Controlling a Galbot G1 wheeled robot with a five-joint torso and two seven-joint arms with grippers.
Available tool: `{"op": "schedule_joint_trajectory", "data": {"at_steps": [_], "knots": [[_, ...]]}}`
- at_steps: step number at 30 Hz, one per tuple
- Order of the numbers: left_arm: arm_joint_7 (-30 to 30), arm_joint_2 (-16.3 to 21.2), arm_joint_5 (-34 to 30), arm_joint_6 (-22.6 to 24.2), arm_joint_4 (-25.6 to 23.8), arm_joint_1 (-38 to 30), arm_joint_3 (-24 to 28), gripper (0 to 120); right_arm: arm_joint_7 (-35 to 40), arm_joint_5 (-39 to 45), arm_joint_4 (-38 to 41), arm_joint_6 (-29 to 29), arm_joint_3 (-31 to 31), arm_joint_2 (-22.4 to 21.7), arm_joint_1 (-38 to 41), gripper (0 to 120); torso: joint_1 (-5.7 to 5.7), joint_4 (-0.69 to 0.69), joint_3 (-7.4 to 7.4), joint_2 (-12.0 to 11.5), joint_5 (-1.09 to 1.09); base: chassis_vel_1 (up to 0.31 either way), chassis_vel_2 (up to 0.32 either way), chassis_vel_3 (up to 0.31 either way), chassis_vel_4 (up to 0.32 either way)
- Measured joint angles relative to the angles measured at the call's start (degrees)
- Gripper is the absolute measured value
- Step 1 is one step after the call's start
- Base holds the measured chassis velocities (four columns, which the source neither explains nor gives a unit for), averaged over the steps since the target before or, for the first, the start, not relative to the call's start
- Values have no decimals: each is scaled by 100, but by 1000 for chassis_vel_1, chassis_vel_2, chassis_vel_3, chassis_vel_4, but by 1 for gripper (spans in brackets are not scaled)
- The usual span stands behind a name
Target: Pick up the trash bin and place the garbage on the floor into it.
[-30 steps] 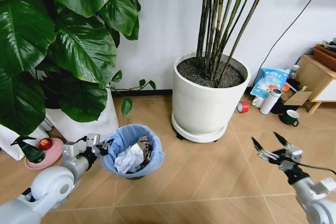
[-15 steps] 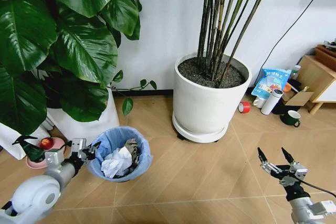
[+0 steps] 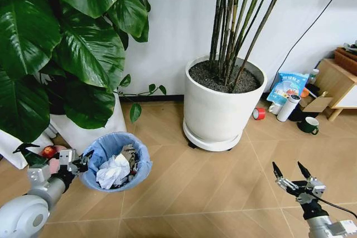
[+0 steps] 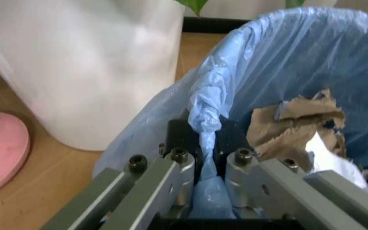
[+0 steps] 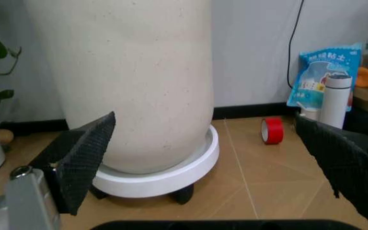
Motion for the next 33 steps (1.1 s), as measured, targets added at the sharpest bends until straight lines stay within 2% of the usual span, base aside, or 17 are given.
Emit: {"op": "schedule_joint_trajectory", "data": {"at_steps": [10,13,14,18,28,33], "knots": [[-26,-219,93,16,-31,-70,57,1,-84,-14,-32,55,14,83,87,100,0,0,-1,0,1,165,-160,-166,169],[-39,-231,87,22,3,-130,90,1,-92,-11,-44,57,32,92,105,100,0,1,-1,0,-4,239,-228,-243,237],[-44,-234,81,25,18,-173,104,1,-100,-11,-49,58,40,102,117,100,0,-1,-1,0,4,256,-267,-260,229],[-51,-236,54,32,33,-215,122,1,-116,-9,-48,59,59,108,144,100,-1,0,-1,0,-3,262,-276,-270,263],[-67,-180,-44,51,114,-334,146,1,-123,-9,-97,55,37,80,219,100,-2,-1,-1,0,2,310,-297,-292,299],[-101,-155,-89,71,142,-394,193,1,-120,-9,-134,42,15,55,259,100,-1,0,-1,0,-3,296,-291,-298,307]]}}
